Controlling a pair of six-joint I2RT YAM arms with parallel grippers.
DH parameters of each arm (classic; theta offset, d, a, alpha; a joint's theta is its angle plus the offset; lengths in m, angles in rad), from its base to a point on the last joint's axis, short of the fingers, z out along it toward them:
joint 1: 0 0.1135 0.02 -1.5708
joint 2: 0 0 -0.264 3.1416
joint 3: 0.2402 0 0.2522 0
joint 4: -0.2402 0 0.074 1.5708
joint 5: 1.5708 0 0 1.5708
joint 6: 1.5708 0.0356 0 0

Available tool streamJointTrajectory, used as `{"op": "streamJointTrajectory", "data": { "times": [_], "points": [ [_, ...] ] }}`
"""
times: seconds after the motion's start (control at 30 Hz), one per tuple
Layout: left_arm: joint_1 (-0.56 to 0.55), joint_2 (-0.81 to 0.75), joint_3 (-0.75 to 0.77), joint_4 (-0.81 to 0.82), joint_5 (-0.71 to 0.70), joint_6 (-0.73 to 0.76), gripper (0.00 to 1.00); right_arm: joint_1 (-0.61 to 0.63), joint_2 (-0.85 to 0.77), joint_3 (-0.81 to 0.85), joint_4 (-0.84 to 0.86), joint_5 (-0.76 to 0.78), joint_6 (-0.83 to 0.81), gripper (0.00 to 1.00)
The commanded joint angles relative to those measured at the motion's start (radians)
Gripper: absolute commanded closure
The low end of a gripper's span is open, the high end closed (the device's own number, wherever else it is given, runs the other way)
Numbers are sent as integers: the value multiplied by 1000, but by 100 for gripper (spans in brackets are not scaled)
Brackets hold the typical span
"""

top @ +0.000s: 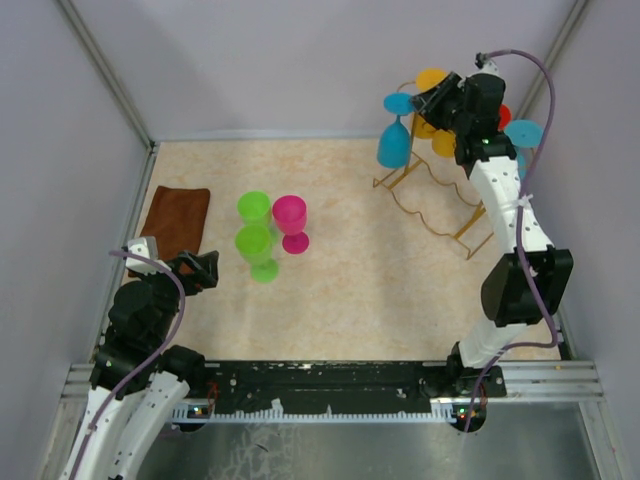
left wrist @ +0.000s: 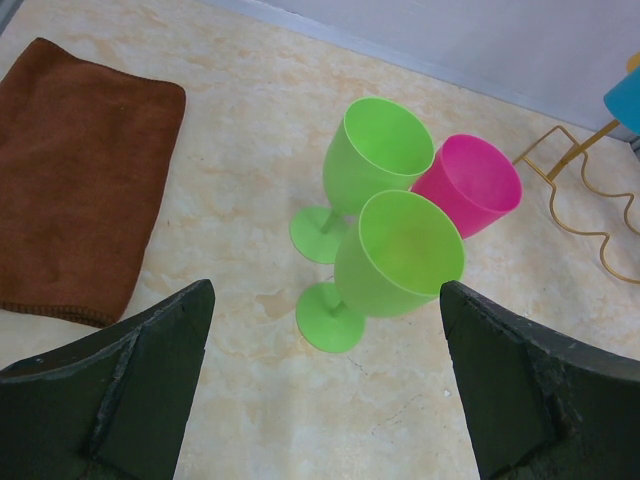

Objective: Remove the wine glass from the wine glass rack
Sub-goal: Pick up the wine glass from the wine rack.

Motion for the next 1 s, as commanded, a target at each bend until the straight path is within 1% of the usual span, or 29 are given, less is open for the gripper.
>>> {"op": "streamJointTrajectory", "data": {
  "times": [0.0,0.13,0.27,0.43,0.7,0.97],
  "points": [
    [3,6,3,17,13,4,1,-22,-59,-54,86,-23,102,78],
    [3,8,2,16,15,6,1,-38,-68,-86,122,-47,165,80],
    [2,9,2,16,15,5,1,-47,-65,-90,128,-66,192,81],
    [2,9,3,15,15,5,1,-53,-64,-93,127,-90,204,83],
    [3,9,3,15,15,4,1,-55,-62,-97,134,-135,228,82],
    [3,9,2,15,16,4,1,-55,-53,-71,97,-160,218,82]
  ]
}}
